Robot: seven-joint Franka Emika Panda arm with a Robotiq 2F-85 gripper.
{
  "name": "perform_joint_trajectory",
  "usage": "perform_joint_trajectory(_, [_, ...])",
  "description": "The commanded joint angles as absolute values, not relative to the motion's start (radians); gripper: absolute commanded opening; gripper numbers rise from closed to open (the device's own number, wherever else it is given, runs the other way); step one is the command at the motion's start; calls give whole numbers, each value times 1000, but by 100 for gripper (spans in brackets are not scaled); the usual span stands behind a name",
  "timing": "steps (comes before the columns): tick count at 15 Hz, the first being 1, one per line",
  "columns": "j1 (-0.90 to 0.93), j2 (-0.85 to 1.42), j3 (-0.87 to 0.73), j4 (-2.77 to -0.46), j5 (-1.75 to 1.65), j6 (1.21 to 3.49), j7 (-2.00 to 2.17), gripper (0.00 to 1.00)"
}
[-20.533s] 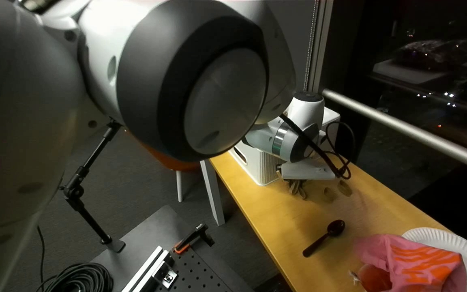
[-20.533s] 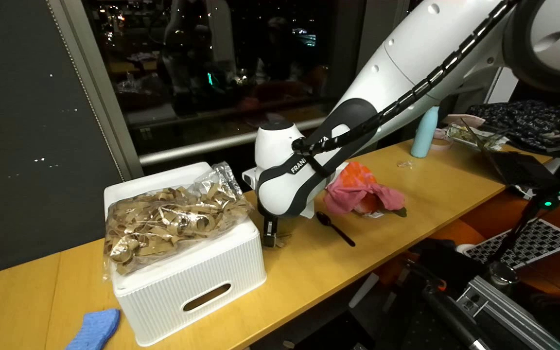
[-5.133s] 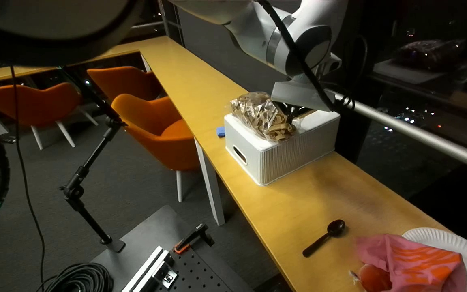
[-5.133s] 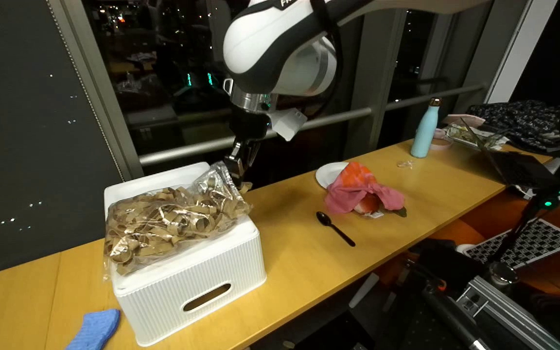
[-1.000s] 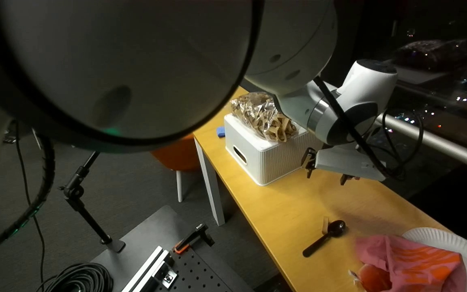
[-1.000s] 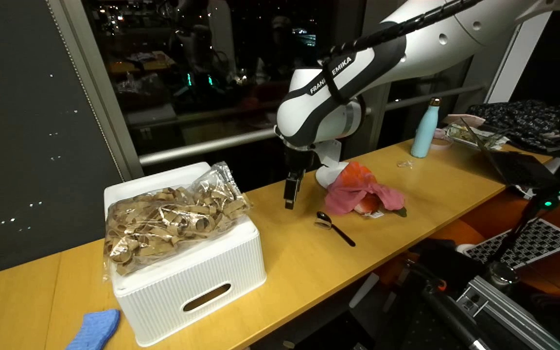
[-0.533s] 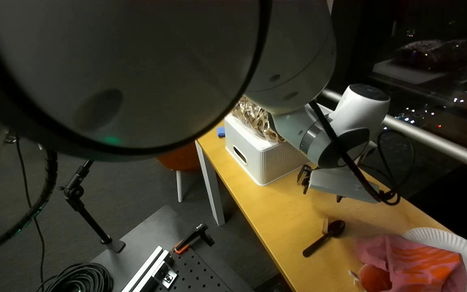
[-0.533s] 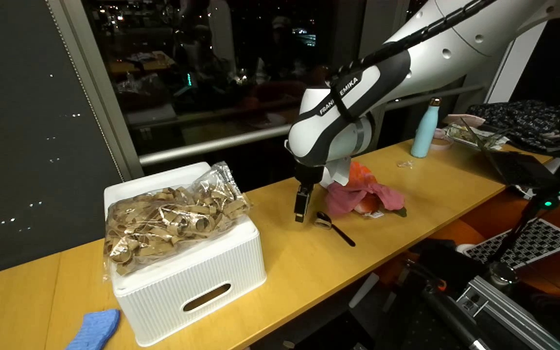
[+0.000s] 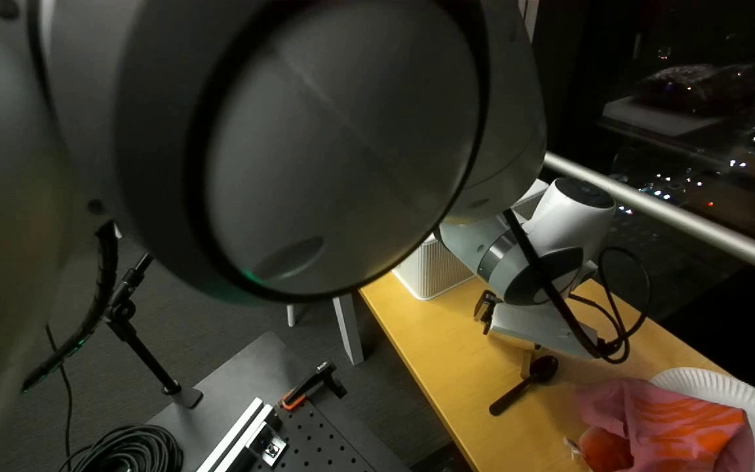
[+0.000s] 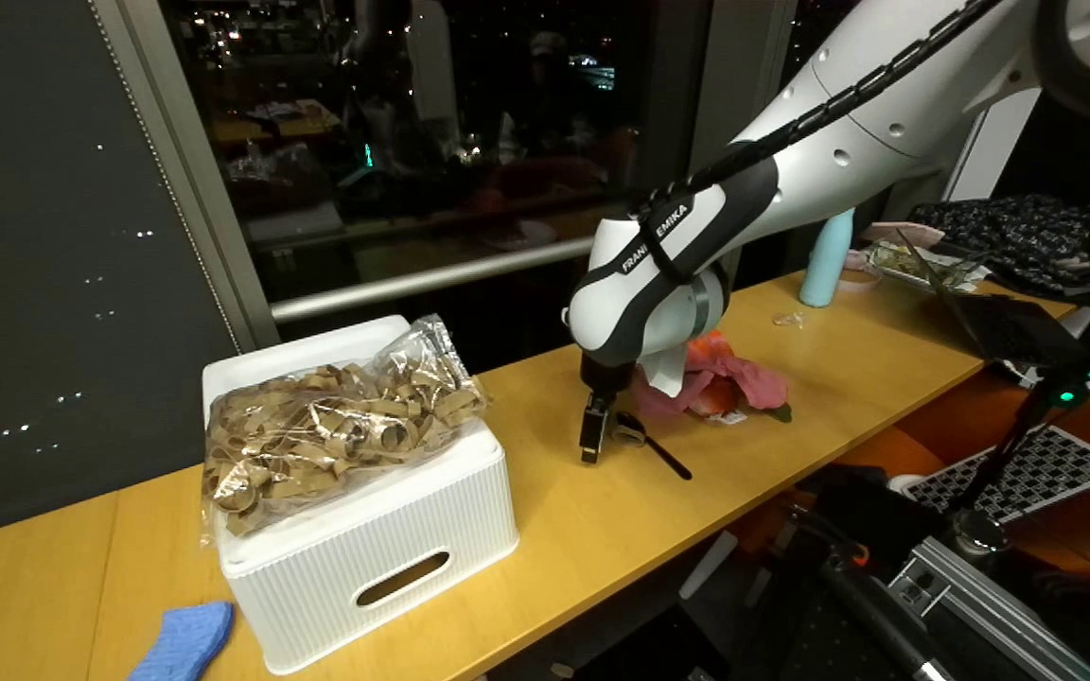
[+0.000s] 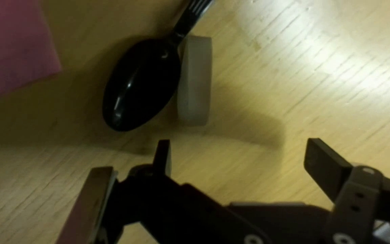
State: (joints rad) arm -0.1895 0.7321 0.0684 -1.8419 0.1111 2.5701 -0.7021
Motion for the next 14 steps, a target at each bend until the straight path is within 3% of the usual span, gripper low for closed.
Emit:
perform_joint_trajectory(1, [-200, 720, 88, -1868, 87, 2589, -665, 100])
perform_joint_trajectory(9, [-172, 692, 52, -1930, 22, 2614, -561, 100])
perform_joint_trajectory(10, [-172, 693, 51, -1933, 8, 2621, -550, 75])
perform_joint_trajectory(11, [-168, 692, 49, -1936, -5, 2629, -538, 72])
perform_joint_trajectory(14, [-162, 682, 43, -1943, -48, 2644, -502, 49])
